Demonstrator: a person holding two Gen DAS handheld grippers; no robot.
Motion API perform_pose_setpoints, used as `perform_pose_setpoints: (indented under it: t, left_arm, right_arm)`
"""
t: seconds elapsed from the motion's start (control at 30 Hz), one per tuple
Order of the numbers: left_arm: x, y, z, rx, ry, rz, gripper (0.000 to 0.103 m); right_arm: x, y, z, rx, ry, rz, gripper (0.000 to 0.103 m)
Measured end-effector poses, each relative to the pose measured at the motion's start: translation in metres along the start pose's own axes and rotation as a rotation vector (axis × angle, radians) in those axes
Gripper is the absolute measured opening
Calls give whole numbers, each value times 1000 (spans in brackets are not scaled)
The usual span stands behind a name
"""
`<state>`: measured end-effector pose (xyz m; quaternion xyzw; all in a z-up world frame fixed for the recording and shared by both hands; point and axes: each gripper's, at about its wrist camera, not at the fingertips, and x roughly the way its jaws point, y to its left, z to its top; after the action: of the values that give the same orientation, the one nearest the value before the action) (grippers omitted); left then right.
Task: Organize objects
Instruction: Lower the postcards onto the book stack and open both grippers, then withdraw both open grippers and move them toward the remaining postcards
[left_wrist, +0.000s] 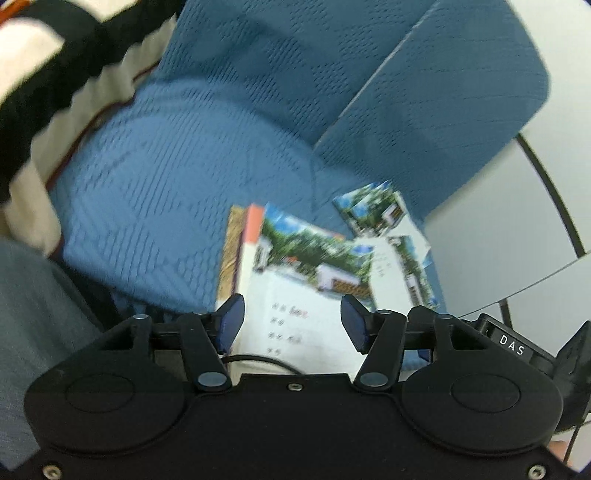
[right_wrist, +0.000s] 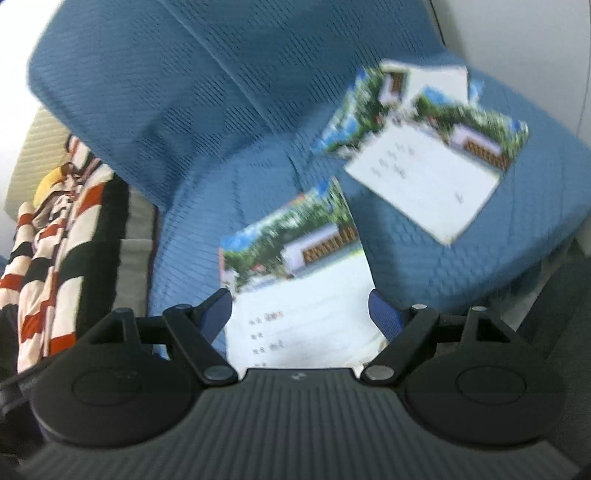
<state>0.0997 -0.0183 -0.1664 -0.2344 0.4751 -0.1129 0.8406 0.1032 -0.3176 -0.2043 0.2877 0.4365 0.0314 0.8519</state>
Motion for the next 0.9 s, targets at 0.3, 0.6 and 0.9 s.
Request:
perform_pose_setpoints:
  t: [0.3,0.6,0.9]
  left_arm:
    - [-38,-52,7,119,-89,-36,76]
    - [-53,-89,2,206,-119,-58,100]
    - [-49,-115,-10,270,-122,-80,102]
  right_arm:
    - [-59,20,12,-100,-133,25,83]
    - [-99,10,5,-125,-211,-8,83]
    - [-113,-17,-7,-82,-239,-56,90]
